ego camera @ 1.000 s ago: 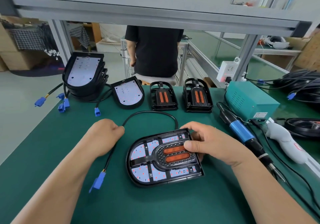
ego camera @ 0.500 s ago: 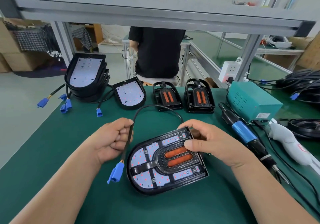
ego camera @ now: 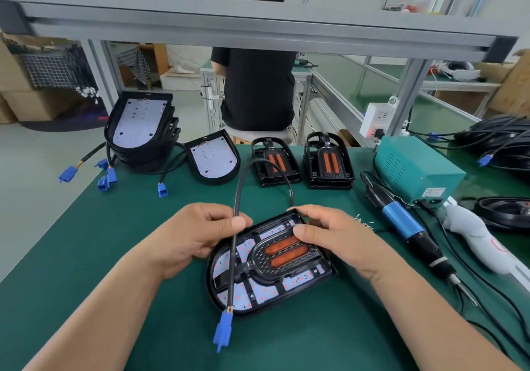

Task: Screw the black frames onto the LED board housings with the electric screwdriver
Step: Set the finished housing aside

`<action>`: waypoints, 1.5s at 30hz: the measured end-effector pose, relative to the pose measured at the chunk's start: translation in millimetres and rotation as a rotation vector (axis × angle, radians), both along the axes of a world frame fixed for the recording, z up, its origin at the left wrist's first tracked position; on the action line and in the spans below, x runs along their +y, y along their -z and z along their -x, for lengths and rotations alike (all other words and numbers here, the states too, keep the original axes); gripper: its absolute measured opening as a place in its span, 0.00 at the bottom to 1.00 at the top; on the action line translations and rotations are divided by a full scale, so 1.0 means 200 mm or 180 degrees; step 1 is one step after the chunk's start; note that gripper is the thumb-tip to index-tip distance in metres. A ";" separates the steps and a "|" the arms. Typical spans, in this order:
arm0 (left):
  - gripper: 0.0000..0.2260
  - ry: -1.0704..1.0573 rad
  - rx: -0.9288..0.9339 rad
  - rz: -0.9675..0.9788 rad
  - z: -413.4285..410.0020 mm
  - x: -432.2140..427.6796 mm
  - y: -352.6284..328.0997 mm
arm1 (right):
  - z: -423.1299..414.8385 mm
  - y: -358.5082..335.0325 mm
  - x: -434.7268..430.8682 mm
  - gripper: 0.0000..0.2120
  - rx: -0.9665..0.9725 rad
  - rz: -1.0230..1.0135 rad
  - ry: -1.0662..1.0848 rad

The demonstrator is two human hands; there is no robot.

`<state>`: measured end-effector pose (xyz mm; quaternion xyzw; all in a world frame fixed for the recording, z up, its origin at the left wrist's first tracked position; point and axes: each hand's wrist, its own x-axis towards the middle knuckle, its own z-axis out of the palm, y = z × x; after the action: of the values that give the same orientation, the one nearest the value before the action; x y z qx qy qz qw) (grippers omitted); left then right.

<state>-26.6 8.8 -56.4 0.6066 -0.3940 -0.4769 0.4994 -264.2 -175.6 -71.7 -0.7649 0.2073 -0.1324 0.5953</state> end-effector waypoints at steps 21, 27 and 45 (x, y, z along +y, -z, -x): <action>0.35 0.0413 0.1161 0.0580 0.14 -0.02 0.02 | -0.05 -0.08 0.08 0.22 -0.0510 -0.0788 0.0756; 0.28 0.0183 0.1132 0.0613 0.15 -0.05 0.04 | -0.10 -0.05 0.12 0.21 -0.0856 -0.1558 0.0552; 0.22 -0.0449 -0.0006 0.0645 0.20 -0.07 0.04 | -0.08 -0.09 0.23 0.29 -0.1454 -0.1111 0.0412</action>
<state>-66.7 -6.1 -65.0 0.5796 -0.3970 -0.3978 0.5901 -248.9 -130.5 -54.4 -0.5865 0.1359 -0.3012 0.7394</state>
